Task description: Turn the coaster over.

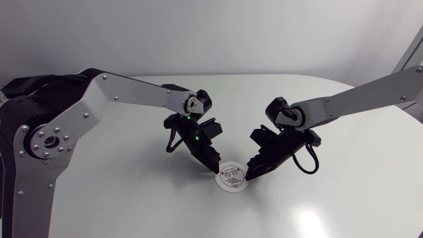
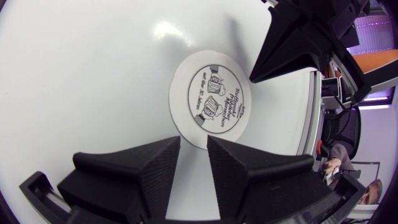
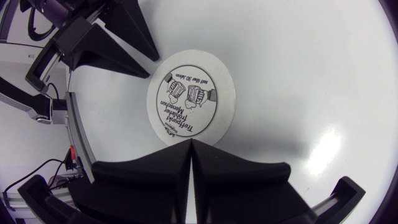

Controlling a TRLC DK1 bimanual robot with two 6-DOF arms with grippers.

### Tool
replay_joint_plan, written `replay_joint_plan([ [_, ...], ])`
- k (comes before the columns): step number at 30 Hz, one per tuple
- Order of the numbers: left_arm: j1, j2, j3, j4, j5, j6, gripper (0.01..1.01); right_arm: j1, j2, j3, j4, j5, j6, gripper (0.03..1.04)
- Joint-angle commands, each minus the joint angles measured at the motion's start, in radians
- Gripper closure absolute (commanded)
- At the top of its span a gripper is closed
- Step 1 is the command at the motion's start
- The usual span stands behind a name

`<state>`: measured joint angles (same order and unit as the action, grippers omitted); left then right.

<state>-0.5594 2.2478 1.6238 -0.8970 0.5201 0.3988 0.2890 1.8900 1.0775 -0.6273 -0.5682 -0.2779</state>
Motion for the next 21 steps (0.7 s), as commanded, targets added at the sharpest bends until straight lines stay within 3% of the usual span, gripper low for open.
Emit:
replay_joint_plan([
  [1,-0.023,0.003,0.021,-0.002,0.001,0.000,0.697,-0.022,0.023,-0.031,0.009,0.002,-0.009,0.93],
  [4,-0.033,0.006,0.019,-0.002,0.001,-0.002,0.697,-0.050,0.029,-0.033,0.015,-0.001,-0.009,0.63],
  [6,-0.034,0.007,0.019,-0.002,0.001,-0.002,0.697,-0.060,0.041,-0.031,0.017,-0.001,-0.006,0.53],
  [13,-0.034,0.006,0.007,0.000,0.001,0.002,0.697,-0.056,0.089,-0.027,0.038,-0.001,0.025,0.40],
  [21,-0.045,0.007,-0.018,0.013,0.001,0.002,0.697,-0.019,0.127,0.007,0.041,-0.024,0.062,0.39],
])
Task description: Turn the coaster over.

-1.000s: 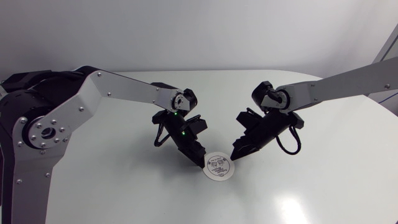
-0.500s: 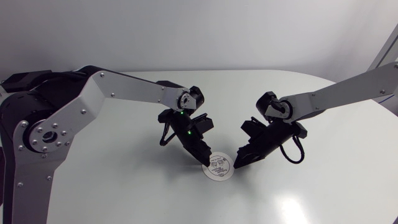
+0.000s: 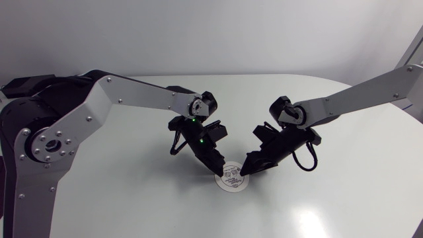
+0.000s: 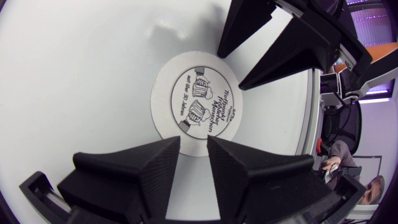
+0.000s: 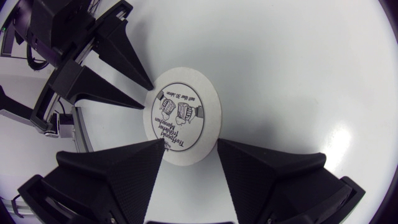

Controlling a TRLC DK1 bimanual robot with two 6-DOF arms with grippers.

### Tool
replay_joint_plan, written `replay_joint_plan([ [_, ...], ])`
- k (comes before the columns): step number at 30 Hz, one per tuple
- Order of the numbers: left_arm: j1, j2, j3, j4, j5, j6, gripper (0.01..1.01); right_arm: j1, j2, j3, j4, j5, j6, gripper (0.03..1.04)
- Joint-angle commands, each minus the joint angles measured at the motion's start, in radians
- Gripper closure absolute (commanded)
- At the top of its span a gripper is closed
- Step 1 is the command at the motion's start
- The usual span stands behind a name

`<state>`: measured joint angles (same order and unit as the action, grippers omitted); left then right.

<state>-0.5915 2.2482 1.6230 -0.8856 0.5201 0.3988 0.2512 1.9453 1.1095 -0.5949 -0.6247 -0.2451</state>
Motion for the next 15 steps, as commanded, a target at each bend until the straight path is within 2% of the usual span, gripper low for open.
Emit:
replay_joint_plan([
  [1,-0.014,0.007,-0.020,0.002,0.001,0.002,0.697,0.023,0.075,-0.023,0.010,0.033,0.033,0.39],
  [7,0.022,-0.019,-0.025,-0.010,-0.015,0.005,0.698,0.028,0.075,-0.016,0.015,0.034,0.041,0.39],
  [15,0.071,-0.050,-0.037,-0.085,-0.035,0.025,0.698,0.030,0.084,-0.007,0.015,0.037,0.040,0.39],
])
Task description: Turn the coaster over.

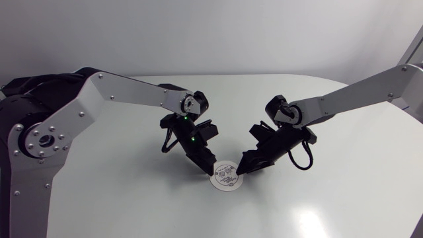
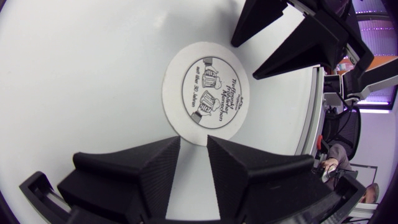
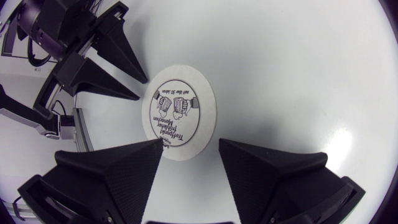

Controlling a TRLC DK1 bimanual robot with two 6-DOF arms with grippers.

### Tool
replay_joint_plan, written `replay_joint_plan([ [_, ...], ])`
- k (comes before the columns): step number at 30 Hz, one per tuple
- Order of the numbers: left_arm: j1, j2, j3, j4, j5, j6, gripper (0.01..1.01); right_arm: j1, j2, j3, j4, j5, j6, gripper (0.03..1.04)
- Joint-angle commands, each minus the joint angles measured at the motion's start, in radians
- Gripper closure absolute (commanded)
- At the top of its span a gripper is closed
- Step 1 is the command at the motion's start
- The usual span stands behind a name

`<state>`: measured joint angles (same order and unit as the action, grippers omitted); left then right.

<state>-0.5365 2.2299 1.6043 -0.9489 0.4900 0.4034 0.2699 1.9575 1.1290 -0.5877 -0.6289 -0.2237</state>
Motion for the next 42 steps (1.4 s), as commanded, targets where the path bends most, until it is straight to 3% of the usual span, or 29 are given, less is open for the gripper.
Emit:
replay_joint_plan([
  [1,0.015,-0.030,-0.021,-0.030,-0.013,0.020,0.697,0.011,0.073,-0.025,0.008,0.041,0.018,0.39],
  [23,-0.039,0.059,-0.017,-0.001,-0.016,-0.002,0.697,0.055,0.103,-0.015,0.008,0.014,0.035,0.38],
  [42,-0.045,0.062,-0.030,0.024,-0.013,-0.012,0.698,0.063,-0.009,0.038,-0.090,-0.129,0.026,0.38],
])
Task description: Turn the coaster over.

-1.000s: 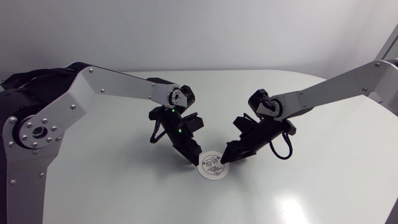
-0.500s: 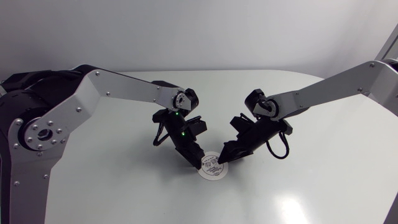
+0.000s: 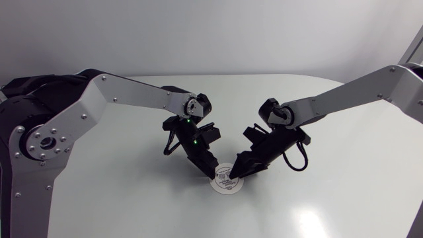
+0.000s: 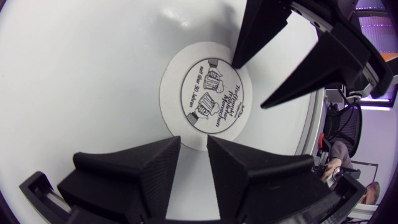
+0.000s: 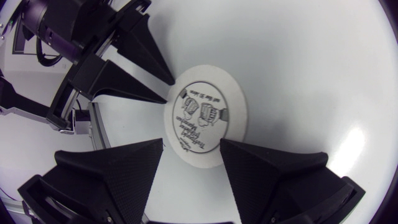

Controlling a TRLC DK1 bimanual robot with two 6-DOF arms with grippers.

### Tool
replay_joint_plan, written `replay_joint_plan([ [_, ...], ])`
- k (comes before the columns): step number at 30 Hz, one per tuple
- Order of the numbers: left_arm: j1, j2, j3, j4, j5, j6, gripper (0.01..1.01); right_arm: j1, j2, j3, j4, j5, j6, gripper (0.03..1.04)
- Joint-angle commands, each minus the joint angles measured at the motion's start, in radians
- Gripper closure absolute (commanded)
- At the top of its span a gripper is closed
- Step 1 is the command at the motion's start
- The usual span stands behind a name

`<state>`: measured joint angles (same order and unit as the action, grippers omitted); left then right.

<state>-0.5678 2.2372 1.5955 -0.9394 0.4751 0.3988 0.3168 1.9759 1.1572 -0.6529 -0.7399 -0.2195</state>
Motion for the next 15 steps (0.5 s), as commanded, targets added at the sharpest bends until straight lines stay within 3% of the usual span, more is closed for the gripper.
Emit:
replay_joint_plan([
  [1,-0.014,0.055,-0.022,0.016,0.002,-0.008,0.698,0.015,-0.040,0.015,-0.034,-0.024,0.019,0.37],
  [7,-0.014,0.048,-0.032,0.022,0.003,-0.009,0.698,0.001,-0.083,0.044,-0.068,-0.033,0.016,0.37],
  [15,-0.021,0.044,-0.042,0.027,0.003,-0.009,0.698,-0.071,-0.023,0.001,-0.025,0.080,-0.007,0.37],
])
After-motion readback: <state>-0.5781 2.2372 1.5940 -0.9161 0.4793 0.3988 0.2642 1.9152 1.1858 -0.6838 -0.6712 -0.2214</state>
